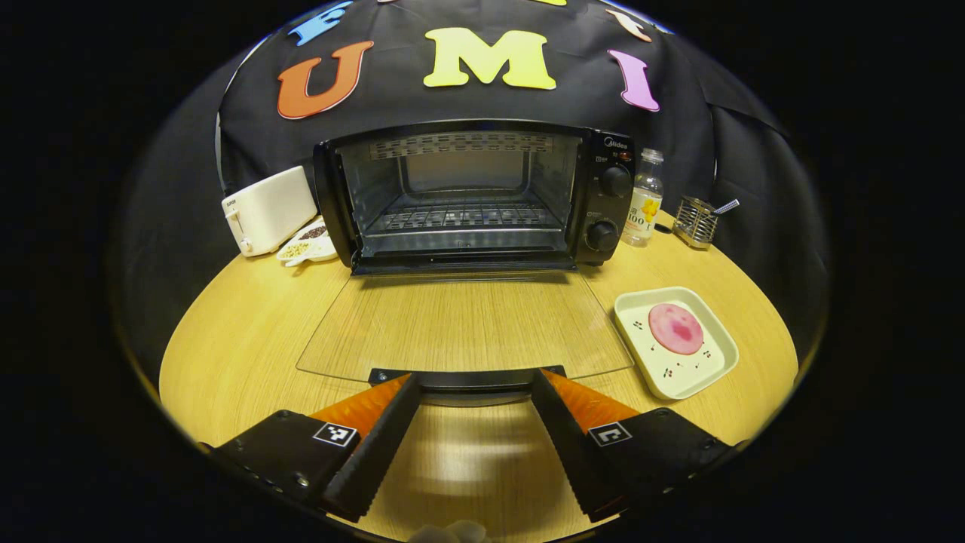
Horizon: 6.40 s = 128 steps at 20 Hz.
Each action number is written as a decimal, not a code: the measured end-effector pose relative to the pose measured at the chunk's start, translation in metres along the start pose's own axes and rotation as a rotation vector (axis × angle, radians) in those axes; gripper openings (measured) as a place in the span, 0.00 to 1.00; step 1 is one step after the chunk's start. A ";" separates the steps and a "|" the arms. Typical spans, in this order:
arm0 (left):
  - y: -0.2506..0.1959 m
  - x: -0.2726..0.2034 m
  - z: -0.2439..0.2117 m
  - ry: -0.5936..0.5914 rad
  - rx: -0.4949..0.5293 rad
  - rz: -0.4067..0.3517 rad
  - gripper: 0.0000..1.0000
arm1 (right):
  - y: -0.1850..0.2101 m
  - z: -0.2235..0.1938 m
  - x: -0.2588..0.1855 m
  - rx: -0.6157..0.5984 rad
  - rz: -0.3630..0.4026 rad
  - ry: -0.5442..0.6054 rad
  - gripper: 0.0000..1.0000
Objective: Open the electric oven with the left hand, put the food in, and close the electric oven.
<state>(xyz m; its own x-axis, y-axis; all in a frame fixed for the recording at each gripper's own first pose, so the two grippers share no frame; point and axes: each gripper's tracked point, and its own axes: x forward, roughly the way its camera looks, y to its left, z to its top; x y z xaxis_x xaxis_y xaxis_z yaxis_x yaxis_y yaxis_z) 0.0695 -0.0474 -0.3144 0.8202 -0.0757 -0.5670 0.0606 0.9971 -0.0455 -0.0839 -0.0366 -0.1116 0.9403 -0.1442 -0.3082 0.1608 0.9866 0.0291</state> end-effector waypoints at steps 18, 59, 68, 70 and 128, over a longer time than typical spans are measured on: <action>0.039 -0.183 0.094 -0.309 0.002 0.125 0.97 | 0.039 -0.067 0.146 0.023 0.283 0.261 0.93; 0.047 -0.312 0.132 -0.408 -0.191 0.327 0.98 | 0.101 -0.137 0.284 0.763 0.451 0.831 0.04; 0.081 -0.295 0.141 -0.411 -0.131 0.167 0.97 | 0.165 -0.100 0.215 0.929 0.393 0.673 0.04; 0.092 -0.298 0.142 -0.420 -0.125 0.146 0.98 | 0.197 -0.105 0.200 0.973 0.384 0.657 0.04; 0.091 -0.257 0.123 -0.403 -0.039 0.135 0.98 | 0.167 0.049 0.165 0.250 0.394 -0.050 1.00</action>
<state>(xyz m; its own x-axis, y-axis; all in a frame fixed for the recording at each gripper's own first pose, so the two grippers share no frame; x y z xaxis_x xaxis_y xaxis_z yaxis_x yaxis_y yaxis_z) -0.0662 0.0635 -0.0715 0.9765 0.0704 -0.2036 -0.0777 0.9966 -0.0282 0.1126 0.1004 -0.1108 0.9565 0.2284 -0.1815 -0.1503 0.9189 0.3647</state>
